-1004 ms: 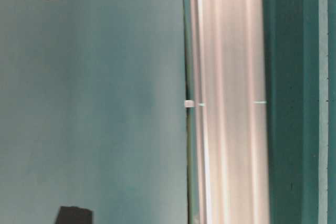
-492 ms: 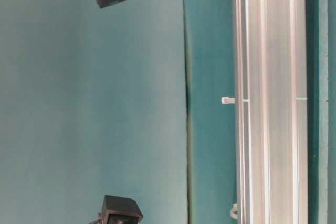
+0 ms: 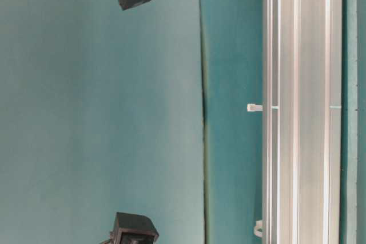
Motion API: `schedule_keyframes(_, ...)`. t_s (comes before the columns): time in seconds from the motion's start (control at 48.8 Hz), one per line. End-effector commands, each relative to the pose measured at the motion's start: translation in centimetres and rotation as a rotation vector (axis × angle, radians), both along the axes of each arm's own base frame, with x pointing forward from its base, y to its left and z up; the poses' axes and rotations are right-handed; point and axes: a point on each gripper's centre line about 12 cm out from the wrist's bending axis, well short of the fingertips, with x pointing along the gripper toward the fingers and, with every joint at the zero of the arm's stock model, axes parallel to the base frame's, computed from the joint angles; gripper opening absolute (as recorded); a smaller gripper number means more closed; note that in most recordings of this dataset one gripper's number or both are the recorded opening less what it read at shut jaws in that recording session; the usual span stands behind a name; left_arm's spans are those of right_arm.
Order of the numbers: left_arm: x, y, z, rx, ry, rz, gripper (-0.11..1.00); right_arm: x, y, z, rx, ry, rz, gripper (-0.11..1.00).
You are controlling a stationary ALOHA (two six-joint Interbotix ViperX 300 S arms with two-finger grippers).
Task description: Lift the large metal rail with both hands.
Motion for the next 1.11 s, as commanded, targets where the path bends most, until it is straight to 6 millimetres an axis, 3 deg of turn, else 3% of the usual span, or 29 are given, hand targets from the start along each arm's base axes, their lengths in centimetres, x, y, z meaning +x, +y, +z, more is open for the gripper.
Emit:
schedule_keyframes(0.0, 0.5, -0.8, 0.3, -0.026, -0.023, 0.022, 0.36, 0.6, 0.2, 0.4, 0.001, -0.038, 0.009, 0.37)
schedule_keyframes(0.41, 1.1, -1.2, 0.7, -0.034, -0.034, 0.024, 0.36, 0.7, 0.1, 0.0, -0.006, -0.037, 0.011, 0.37)
schedule_keyframes(0.697, 0.4, -1.2, 0.3, -0.029, -0.015, 0.017, 0.36, 0.2, -0.4, -0.4, -0.024, -0.027, 0.012, 0.37)
schedule_keyframes(1.086, 0.1, -1.1, 0.4, -0.03, -0.02, 0.02, 0.36, 1.3, -0.9, -0.1, -0.015, -0.112, -0.018, 0.37)
